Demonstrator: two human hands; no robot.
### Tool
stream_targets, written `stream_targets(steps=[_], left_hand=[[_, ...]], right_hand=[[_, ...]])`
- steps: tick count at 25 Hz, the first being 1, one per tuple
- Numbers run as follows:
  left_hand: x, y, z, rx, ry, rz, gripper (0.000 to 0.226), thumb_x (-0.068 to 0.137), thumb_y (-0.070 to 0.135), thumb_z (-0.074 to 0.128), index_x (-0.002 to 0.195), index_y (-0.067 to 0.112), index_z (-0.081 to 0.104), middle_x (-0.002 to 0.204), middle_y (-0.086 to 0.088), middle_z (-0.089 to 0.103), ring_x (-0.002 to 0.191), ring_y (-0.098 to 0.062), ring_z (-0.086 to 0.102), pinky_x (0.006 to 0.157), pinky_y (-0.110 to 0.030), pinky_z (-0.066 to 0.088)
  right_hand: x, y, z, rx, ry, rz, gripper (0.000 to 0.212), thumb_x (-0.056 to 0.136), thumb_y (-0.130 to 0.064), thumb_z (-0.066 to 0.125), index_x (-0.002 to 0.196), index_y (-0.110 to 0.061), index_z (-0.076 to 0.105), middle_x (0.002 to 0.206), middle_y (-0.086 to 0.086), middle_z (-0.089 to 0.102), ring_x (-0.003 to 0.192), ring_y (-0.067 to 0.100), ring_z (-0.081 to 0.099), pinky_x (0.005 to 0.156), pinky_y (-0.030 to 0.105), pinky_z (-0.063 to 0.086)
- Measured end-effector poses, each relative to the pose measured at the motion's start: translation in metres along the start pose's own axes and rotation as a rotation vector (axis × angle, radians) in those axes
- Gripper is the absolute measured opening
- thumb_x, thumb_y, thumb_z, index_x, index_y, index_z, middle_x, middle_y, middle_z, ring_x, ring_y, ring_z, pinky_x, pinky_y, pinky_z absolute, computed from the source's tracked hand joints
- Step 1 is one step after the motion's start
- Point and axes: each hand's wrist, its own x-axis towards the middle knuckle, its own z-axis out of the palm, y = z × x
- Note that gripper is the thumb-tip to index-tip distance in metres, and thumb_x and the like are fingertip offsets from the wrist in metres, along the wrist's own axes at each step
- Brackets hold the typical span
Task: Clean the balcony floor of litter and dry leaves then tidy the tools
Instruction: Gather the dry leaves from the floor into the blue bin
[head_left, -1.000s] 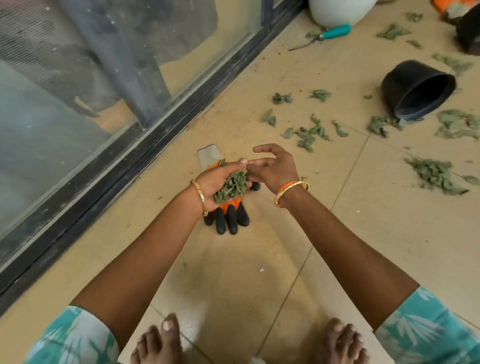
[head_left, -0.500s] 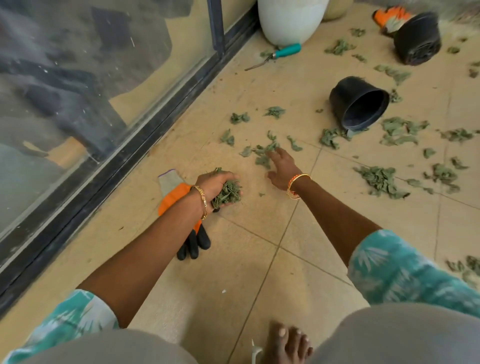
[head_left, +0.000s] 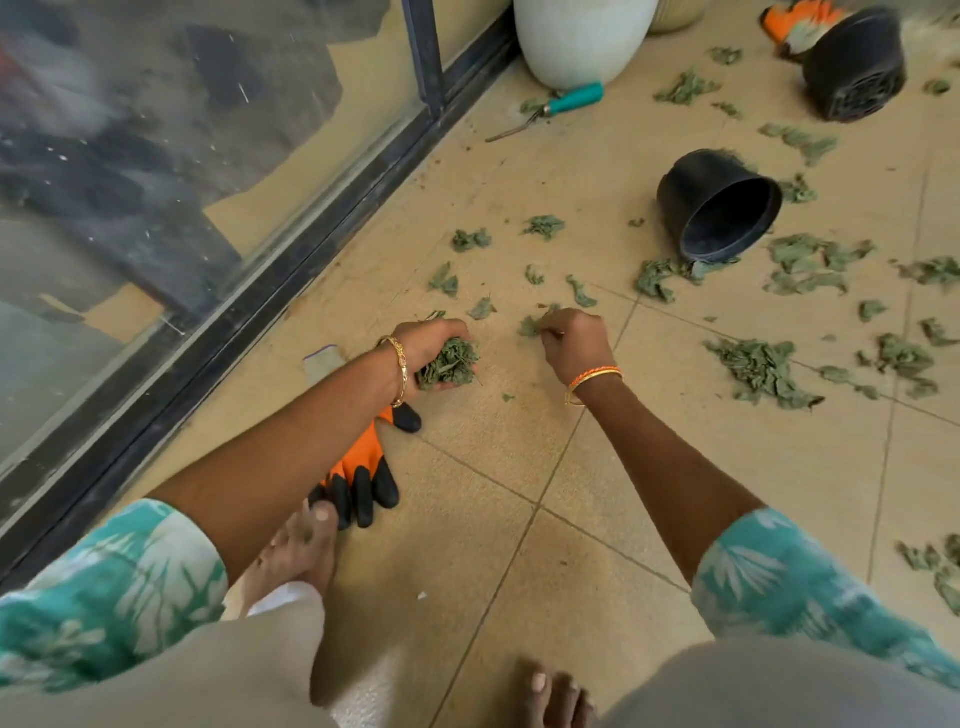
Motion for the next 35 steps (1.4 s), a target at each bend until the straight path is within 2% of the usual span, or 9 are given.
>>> stream_targets(steps=[5,7,9,12,15,20,25,30,35], left_hand=[[0.018,-0.003,0.030,0.096,-0.297,-0.022,0.067,0.061,0.066,0.075,0.103,0.014,0.065,0.092,-0.009,0.068,0.076,-0.021,0.067,0.052,-0.025,0.052],[0.023,-0.009,0.036,0.126,-0.440,-0.019,0.072,0.059,0.065,0.075,0.111,0.016,0.067,0.097,-0.009,0.070,0.078,-0.020,0.067,0.059,-0.029,0.055],[0.033,-0.013,0.035,0.109,-0.456,-0.015,0.060,0.065,0.050,0.078,0.112,0.013,0.069,0.103,-0.011,0.070,0.082,-0.020,0.067,0.064,-0.029,0.056],[0.046,-0.010,0.026,0.038,-0.367,0.011,0.021,0.078,0.026,0.073,0.092,0.012,0.066,0.083,-0.008,0.065,0.060,-0.014,0.062,0.047,-0.019,0.049],[0.056,0.001,0.014,-0.052,-0.300,0.009,0.013,0.076,0.014,0.070,0.086,0.011,0.061,0.081,-0.009,0.063,0.051,-0.014,0.060,0.040,-0.019,0.046],[0.061,0.009,0.007,-0.106,-0.359,0.009,0.015,0.081,-0.003,0.053,0.078,0.008,0.063,0.080,-0.011,0.067,0.058,-0.015,0.062,0.043,-0.021,0.050],[0.072,0.013,-0.001,-0.151,-0.370,0.028,0.027,0.079,-0.010,0.050,0.073,0.015,0.060,0.076,-0.005,0.065,0.063,-0.016,0.065,0.049,-0.021,0.049],[0.079,0.020,-0.006,-0.217,-0.488,-0.001,0.011,0.082,0.004,0.046,0.080,0.013,0.052,0.075,-0.007,0.055,0.058,-0.014,0.057,0.048,-0.020,0.045],[0.081,0.017,-0.004,-0.162,-0.449,-0.034,0.020,0.072,0.027,0.066,0.083,0.011,0.061,0.077,-0.009,0.059,0.057,-0.018,0.057,0.047,-0.022,0.045]], right_hand=[[-0.026,-0.024,-0.029,0.693,-0.192,0.317,0.016,0.079,0.003,0.069,0.086,-0.011,0.069,0.076,0.007,0.070,0.067,0.015,0.066,0.072,0.032,0.057],[-0.031,-0.028,-0.026,0.767,-0.184,0.389,0.023,0.077,0.006,0.069,0.092,-0.011,0.063,0.072,0.004,0.067,0.063,0.017,0.065,0.068,0.038,0.057],[-0.029,-0.026,-0.021,0.685,-0.128,0.419,0.031,0.074,0.002,0.072,0.098,-0.012,0.057,0.072,0.002,0.062,0.061,0.016,0.060,0.063,0.037,0.056],[-0.014,-0.015,-0.023,0.599,-0.086,0.391,0.025,0.078,0.000,0.070,0.096,-0.013,0.059,0.083,0.002,0.061,0.068,0.011,0.057,0.063,0.024,0.052],[0.013,-0.004,-0.026,0.286,-0.012,0.322,0.027,0.083,0.002,0.057,0.104,-0.014,0.065,0.111,0.005,0.061,0.101,0.015,0.057,0.091,0.029,0.048],[0.056,-0.002,0.012,-0.162,-0.300,0.066,0.058,0.077,0.011,0.044,0.132,-0.007,0.050,0.145,0.015,0.034,0.130,0.028,0.039,0.105,0.033,0.035],[0.046,0.008,0.037,-0.412,-0.114,-0.005,0.032,0.082,0.012,0.049,0.108,0.005,0.066,0.109,0.022,0.061,0.102,0.038,0.057,0.082,0.040,0.051],[0.026,-0.025,0.030,-0.029,0.076,0.378,0.017,0.081,0.003,0.060,0.091,-0.002,0.073,0.089,0.009,0.070,0.084,0.020,0.064,0.079,0.025,0.051],[-0.002,-0.078,0.033,0.850,0.186,0.753,0.017,0.079,0.010,0.064,0.076,-0.007,0.065,0.074,0.010,0.065,0.065,0.014,0.065,0.065,0.022,0.057]])
